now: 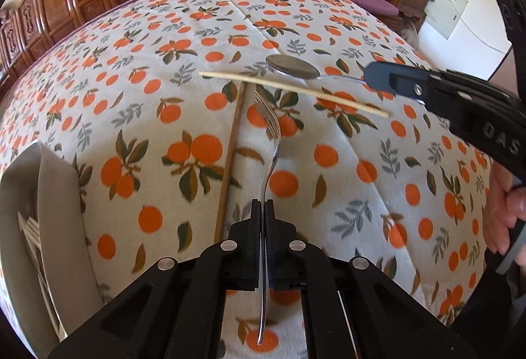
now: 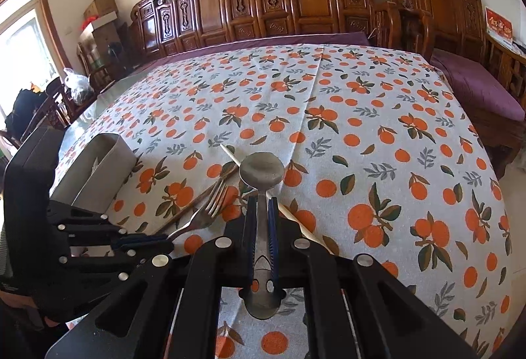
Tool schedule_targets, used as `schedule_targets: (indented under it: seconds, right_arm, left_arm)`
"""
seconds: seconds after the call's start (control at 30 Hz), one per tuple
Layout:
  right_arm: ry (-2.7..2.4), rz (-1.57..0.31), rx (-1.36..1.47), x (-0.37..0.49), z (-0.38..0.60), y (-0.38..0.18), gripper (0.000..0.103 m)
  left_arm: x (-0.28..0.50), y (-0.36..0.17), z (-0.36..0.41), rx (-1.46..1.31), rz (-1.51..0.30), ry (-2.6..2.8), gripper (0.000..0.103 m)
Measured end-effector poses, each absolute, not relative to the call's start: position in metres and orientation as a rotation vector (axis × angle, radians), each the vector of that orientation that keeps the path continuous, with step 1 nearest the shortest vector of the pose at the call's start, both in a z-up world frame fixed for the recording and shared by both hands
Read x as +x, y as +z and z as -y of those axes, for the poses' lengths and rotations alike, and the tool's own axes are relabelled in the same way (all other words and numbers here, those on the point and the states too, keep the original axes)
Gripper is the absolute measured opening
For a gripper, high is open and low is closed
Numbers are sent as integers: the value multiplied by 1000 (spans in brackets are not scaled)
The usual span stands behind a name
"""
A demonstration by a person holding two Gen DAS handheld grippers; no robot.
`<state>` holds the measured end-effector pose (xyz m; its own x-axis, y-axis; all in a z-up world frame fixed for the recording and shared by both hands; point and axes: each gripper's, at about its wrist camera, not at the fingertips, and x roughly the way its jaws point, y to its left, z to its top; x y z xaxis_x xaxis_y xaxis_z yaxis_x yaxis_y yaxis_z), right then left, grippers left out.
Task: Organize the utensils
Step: 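Carry the metal fork into the grey tray and open the left gripper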
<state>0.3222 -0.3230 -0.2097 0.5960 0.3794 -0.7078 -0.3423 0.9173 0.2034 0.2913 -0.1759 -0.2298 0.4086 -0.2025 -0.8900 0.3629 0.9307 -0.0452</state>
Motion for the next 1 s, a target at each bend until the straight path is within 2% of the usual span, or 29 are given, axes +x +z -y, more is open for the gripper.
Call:
schedule_targets:
  seconds: [1.0]
  right_arm:
    - [490, -795, -56, 305, 250, -188, 8]
  left_arm:
    - [244, -149, 71, 81, -936, -266, 1]
